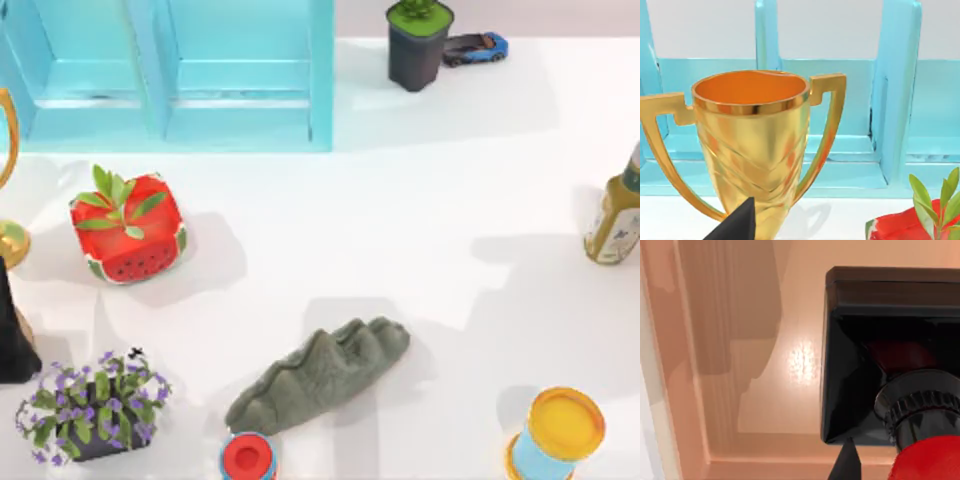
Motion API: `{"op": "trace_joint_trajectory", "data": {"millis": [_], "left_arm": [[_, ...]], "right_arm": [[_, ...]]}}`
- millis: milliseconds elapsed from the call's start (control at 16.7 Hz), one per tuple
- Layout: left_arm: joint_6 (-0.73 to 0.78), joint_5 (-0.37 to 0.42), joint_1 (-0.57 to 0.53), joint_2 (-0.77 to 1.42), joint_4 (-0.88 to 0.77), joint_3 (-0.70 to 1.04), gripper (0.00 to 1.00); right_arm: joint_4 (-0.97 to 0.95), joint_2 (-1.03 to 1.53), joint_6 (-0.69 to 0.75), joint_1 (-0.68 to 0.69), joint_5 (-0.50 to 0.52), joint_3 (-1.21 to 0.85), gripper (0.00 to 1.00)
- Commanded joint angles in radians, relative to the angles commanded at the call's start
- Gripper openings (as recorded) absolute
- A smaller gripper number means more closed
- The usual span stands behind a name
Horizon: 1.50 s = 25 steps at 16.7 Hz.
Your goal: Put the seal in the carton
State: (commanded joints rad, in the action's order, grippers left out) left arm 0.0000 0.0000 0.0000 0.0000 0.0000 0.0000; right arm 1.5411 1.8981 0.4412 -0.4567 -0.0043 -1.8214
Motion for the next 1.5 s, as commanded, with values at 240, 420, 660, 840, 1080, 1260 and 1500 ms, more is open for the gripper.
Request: {"op": "trace_joint_trajectory", "data": {"millis": [240,420,660,840,1080,1260,1500], "left_arm": [[0.0,0.0,0.0,0.0,0.0,0.0,1.0],[0.0,0.0,0.0,0.0,0.0,0.0,1.0],[0.0,0.0,0.0,0.0,0.0,0.0,1.0],[0.0,0.0,0.0,0.0,0.0,0.0,1.0],[0.0,0.0,0.0,0.0,0.0,0.0,1.0],[0.0,0.0,0.0,0.0,0.0,0.0,1.0],[0.0,0.0,0.0,0.0,0.0,0.0,1.0]], "right_arm": [[0.002,0.005,-0.002,0.004,0.0,-0.002,0.0],[-0.037,-0.005,-0.002,0.007,0.002,0.036,0.0],[-0.135,-0.015,-0.005,0.006,0.006,0.132,0.0],[-0.199,-0.017,-0.006,0.006,0.004,0.209,0.0],[-0.262,-0.014,-0.005,0.005,0.0,0.276,0.0],[-0.262,-0.014,-0.005,0.005,0.0,0.276,0.0],[-0.262,-0.014,-0.005,0.005,0.0,0.276,0.3]]}}
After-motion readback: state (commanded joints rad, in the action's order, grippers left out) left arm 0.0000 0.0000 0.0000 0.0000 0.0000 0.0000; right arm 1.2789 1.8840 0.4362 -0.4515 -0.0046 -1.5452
